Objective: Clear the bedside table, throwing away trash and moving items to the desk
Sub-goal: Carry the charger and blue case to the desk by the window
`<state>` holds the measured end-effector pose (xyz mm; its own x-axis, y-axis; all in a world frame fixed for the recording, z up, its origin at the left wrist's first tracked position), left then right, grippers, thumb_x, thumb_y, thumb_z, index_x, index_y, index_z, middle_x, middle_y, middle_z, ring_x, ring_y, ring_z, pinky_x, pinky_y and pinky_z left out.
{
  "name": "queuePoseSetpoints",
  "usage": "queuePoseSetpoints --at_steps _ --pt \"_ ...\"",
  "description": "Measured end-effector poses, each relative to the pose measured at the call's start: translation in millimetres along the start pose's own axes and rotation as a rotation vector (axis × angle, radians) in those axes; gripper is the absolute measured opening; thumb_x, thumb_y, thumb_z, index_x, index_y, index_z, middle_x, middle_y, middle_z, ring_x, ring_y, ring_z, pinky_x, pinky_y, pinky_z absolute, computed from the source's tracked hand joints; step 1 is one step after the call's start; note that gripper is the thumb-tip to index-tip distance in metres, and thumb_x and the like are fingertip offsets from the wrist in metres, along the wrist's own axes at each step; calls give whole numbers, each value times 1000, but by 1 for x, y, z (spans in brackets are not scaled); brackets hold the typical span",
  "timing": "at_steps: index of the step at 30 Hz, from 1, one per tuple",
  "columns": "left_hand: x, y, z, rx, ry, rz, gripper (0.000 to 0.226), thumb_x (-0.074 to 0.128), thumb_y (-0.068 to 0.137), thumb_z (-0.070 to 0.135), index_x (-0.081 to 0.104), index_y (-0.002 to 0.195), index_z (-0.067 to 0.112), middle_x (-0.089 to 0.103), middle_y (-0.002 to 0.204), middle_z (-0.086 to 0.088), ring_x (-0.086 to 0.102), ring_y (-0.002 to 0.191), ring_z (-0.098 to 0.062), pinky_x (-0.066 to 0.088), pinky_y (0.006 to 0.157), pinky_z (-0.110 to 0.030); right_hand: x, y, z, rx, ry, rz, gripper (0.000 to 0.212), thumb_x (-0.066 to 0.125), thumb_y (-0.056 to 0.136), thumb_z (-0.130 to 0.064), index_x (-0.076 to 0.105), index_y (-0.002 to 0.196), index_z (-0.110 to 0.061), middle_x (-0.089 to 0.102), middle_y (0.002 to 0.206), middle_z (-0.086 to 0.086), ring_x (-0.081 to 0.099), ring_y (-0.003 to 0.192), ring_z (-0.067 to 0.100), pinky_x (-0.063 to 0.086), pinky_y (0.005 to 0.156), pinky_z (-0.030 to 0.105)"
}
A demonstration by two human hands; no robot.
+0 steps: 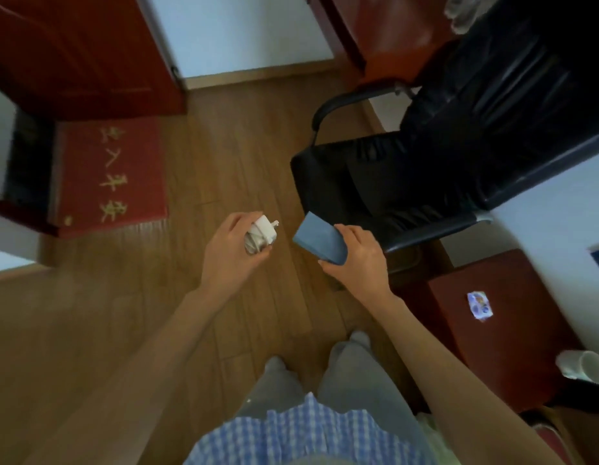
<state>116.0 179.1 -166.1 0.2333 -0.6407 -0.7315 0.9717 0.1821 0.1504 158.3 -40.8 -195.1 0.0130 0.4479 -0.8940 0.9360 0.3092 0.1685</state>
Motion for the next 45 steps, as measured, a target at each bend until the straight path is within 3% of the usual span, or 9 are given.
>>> queuePoseSetpoints --at_steps 8,16,24,36,45 --pt "-90 -13 -70 -65 68 221 56 81 70 18 60 121 14 62 113 -4 61 94 -17 50 73 -23 25 60 -99 -221 5 -36 68 79 66 -37 55 122 -6 61 113 11 58 99 26 47 80 37" --pt "-125 35 -127 -151 90 280 53 81 71 18 61 119 13 62 111 -6 62 92 -19 53 72 -31 52 149 -128 -291 -3 -85 69 78 67 -39 54 124 -8 60 116 10 56 101 25 46 80 36" --pt "-140 179 -170 -168 93 244 54 80 73 23 59 123 18 60 114 -1 58 93 -14 49 73 -25 61 289 -121 -226 10 -71 69 80 66 -35 54 123 -7 61 114 11 57 102 28 49 81 41" --pt "-175 385 -232 -107 51 221 55 81 71 20 60 121 13 61 112 -7 61 95 -21 56 75 -37 80 468 -129 -140 -50 -50 74 83 64 -31 52 126 -7 60 118 12 55 106 28 46 85 39" --pt "-192 569 -279 45 43 7 55 78 74 23 56 125 19 56 117 2 52 98 -11 41 76 -23 106 580 -149 78 -81 76 72 83 64 -30 53 124 -6 60 116 12 55 103 29 48 84 43"
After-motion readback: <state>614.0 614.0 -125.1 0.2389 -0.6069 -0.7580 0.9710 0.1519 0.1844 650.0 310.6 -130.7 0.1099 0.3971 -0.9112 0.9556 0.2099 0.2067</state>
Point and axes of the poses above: each hand's wrist, its own y-axis towards the middle knuckle, its own x-axis out of the palm, z = x × y, the point moved 7 cm from there along y, towards the middle knuckle
